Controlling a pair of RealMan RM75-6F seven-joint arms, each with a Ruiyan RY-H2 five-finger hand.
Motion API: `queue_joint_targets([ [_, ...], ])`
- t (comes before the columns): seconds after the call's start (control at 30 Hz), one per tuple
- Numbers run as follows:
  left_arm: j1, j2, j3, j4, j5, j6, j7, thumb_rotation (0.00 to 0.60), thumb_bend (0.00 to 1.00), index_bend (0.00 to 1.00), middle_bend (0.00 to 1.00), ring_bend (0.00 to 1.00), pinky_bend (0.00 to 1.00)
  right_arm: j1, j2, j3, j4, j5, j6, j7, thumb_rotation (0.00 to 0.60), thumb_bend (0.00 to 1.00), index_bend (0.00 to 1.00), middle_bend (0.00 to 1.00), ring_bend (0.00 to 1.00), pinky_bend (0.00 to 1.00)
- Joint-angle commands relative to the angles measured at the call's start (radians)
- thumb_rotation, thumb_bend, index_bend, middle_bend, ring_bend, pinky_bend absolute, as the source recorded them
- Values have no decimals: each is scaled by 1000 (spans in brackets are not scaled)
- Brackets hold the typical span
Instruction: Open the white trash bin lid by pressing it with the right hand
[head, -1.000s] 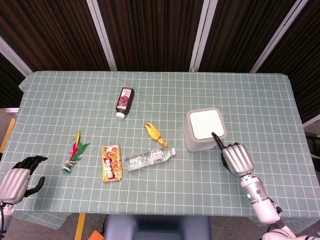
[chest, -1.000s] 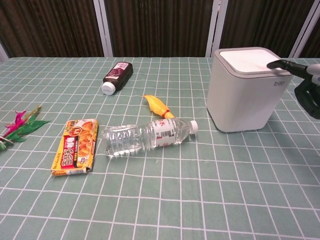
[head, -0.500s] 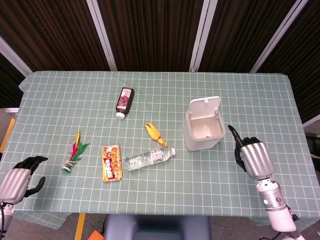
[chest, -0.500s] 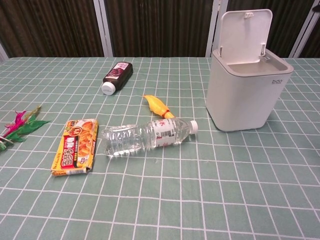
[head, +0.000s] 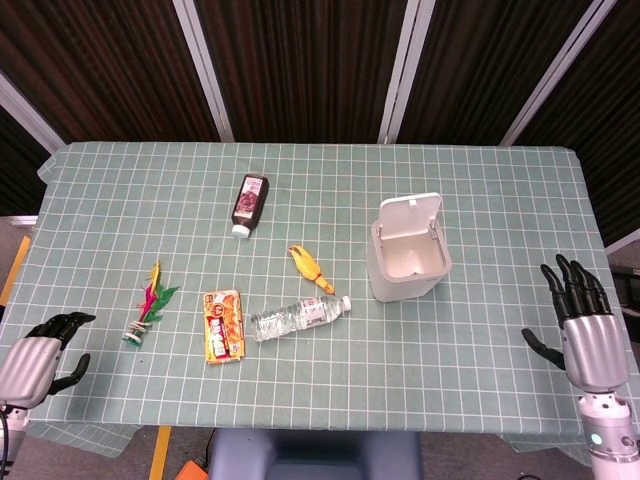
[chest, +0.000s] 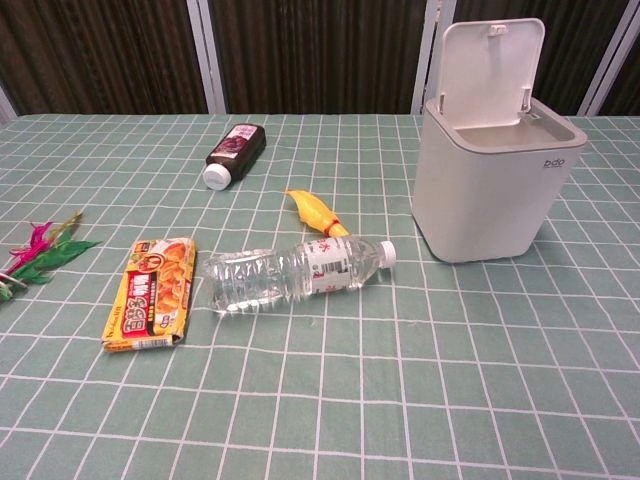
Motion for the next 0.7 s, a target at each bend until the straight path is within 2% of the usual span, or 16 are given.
queue_joint_targets([
  [0.03,0,-1,0,-2,0,0,4,600,448,217,217,203,336,-22,-19,-10,43,26,0,39,600,215,0,34,21,245],
  [0.13,-2,-6,3,-3,4,-5,25,600,447,217,217,203,336,-17,-23,-8,77,59,-54,95,600,214,0,0,0,246],
  [0.4,-4,-9,3,-4,1,-9,33,600,448,217,217,204,336,14,-31,-21,84,75,-169,19,600,214,0,0,0,241],
  [0.7,-8,-11,2,-4,-2,-17,39,600,447,217,217,203,336,31,-39,-25,105,54,-201,37,600,213,0,0,0,239],
])
